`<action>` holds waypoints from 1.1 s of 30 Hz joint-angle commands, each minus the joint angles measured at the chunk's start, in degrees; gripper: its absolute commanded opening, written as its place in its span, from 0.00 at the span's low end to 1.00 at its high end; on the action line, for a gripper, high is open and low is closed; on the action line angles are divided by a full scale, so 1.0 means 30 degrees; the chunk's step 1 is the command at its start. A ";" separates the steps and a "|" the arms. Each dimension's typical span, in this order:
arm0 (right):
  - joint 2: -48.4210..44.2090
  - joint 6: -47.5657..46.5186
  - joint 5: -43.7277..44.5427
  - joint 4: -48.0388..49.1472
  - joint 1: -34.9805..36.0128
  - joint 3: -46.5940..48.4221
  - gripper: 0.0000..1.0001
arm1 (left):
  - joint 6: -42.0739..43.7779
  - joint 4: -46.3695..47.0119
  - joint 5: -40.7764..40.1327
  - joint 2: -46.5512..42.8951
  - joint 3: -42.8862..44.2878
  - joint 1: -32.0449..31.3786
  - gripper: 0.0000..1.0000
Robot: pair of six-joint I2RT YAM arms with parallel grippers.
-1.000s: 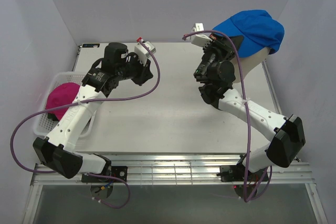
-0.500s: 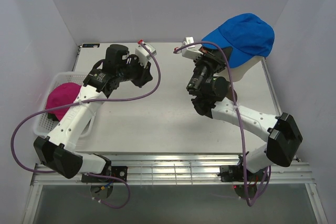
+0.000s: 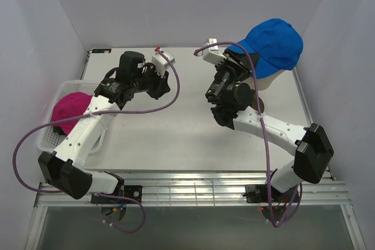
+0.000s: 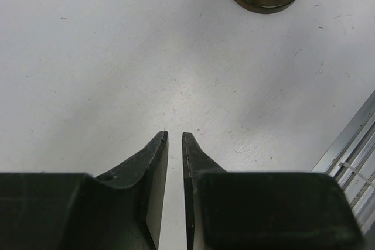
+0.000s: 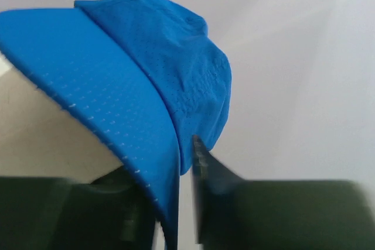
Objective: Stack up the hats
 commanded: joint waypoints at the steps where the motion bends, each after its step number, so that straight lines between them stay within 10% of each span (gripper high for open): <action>1: -0.0348 -0.2440 0.0179 0.0892 0.0157 0.1458 0.43 | 0.0150 0.0102 0.0077 -0.0491 -0.0124 0.0039 0.27; 16: -0.0787 0.1279 0.0266 -0.4494 0.2322 0.1810 0.95 | 0.0150 -0.0249 0.0575 -0.0111 0.0520 0.0039 0.28; 20: -0.1898 0.7859 -0.0230 -1.4117 0.3261 0.2394 0.96 | 0.0179 -0.0425 0.0692 -0.0110 0.0608 0.0038 0.28; 25: -0.1608 2.7464 -0.7453 -3.7886 0.3820 0.9879 0.90 | 0.0209 -0.0864 0.0400 -0.0608 0.0900 0.0562 0.29; 33: -0.4945 2.8470 -1.2816 -3.6496 0.4493 0.9397 0.89 | 0.0238 -0.1333 0.0281 -0.1106 0.1106 0.1707 0.30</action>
